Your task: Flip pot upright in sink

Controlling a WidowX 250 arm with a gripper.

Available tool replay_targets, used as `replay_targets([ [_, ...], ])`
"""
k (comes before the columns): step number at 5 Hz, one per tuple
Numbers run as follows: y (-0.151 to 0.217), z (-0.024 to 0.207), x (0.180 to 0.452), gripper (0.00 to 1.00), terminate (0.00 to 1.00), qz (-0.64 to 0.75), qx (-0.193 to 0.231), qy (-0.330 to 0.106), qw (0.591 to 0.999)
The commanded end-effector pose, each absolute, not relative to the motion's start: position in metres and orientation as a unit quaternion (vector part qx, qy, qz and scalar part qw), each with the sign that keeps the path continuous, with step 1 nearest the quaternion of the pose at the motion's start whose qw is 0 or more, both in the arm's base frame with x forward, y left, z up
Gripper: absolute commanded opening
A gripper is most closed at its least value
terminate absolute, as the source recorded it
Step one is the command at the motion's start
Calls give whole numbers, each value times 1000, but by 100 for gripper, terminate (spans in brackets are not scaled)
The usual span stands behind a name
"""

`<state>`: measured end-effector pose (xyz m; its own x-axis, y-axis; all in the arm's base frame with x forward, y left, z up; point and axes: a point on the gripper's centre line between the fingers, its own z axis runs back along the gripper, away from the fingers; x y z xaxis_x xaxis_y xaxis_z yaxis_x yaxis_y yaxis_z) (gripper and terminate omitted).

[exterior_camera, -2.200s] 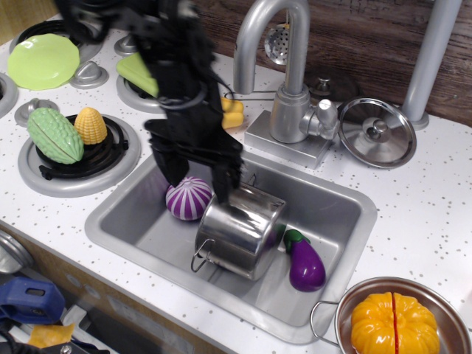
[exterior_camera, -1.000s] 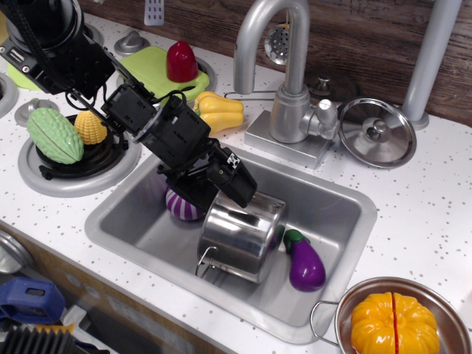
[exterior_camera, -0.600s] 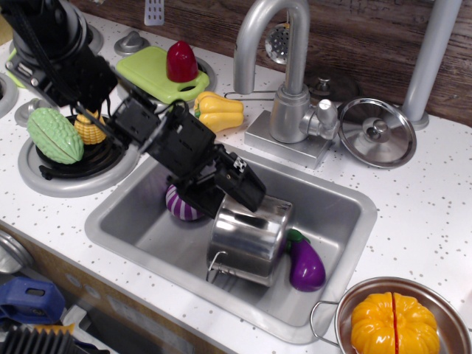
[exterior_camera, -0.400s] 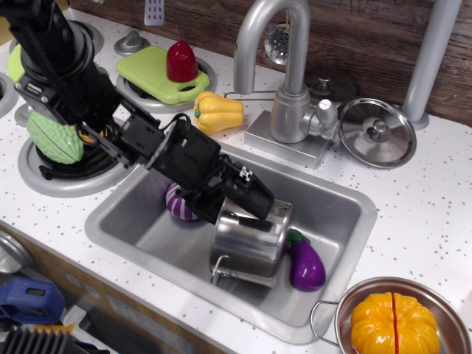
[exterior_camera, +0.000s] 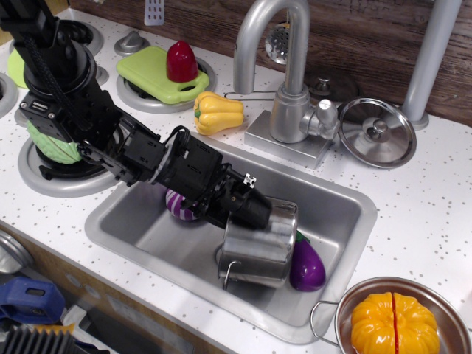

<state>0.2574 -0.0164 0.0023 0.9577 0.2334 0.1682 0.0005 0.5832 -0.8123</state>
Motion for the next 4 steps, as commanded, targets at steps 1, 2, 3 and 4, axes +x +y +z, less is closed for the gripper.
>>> replay_targets([
  [1, -15, 24, 261, 0, 0, 75, -359, -130, 921],
  [2, -17, 31, 261, 100, 0, 78, -289, -123, 946],
  [3, -16, 36, 262, 100, 0, 84, -286, -103, 949],
  [4, -14, 34, 262, 100, 0, 80, -240, -90, 963],
])
